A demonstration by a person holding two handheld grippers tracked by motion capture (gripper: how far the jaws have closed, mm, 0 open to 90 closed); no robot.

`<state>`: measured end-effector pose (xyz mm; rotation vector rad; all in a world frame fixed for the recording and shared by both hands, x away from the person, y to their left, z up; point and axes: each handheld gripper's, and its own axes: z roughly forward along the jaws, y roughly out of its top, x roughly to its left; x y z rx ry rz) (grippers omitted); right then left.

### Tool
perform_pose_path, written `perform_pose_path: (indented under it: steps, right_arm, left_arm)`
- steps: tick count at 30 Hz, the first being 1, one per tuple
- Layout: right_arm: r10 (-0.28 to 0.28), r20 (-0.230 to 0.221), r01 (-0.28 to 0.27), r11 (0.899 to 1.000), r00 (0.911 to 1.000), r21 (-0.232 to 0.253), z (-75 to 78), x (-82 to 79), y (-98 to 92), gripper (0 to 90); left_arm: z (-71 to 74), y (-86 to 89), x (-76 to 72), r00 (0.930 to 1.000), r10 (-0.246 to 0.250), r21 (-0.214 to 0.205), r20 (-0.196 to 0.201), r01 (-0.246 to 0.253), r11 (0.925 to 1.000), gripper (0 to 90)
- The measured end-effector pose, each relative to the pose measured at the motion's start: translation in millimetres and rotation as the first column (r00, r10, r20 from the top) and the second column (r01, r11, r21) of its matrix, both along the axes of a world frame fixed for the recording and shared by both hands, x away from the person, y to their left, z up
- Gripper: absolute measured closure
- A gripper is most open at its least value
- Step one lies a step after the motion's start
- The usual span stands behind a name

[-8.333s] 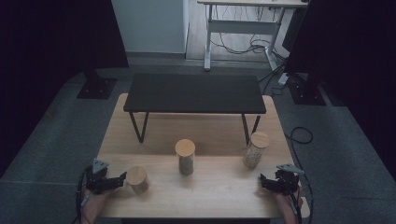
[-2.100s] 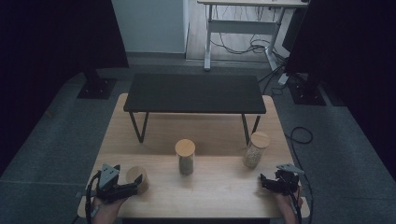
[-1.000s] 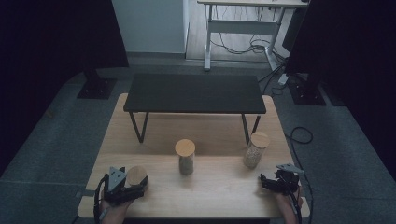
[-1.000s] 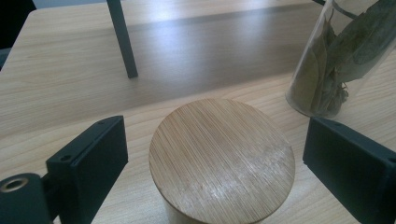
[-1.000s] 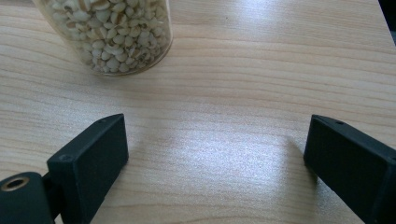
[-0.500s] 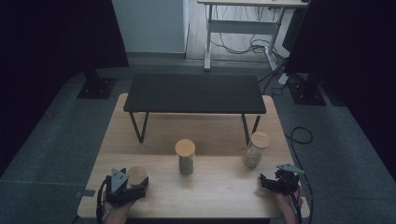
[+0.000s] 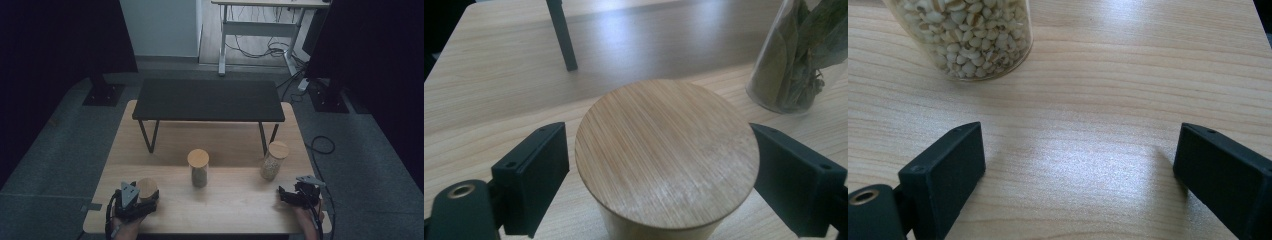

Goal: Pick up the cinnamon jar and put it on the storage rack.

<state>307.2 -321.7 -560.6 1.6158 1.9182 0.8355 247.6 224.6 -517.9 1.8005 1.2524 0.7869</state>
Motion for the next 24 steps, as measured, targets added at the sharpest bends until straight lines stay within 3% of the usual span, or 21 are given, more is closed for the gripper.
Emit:
perform_pose_path:
  steps: [11, 24]
  right_arm:
    - [0.000, 0.000, 0.000, 1.000, 1.0000, 0.000, 0.0, 0.0, 0.0, 5.7]
    - [0.000, 0.000, 0.000, 1.000, 1.0000, 0.000, 0.0, 0.0, 0.0, 5.7]
  left_arm:
    - [-2.8, -1.6, -0.9, 0.9999, -0.013, 0.015, -0.004, 0.014, 0.9998, 22.4]
    - [-2.1, 0.4, -0.3, 0.9998, -0.017, -0.016, -0.010, 0.016, 0.9997, 24.3]
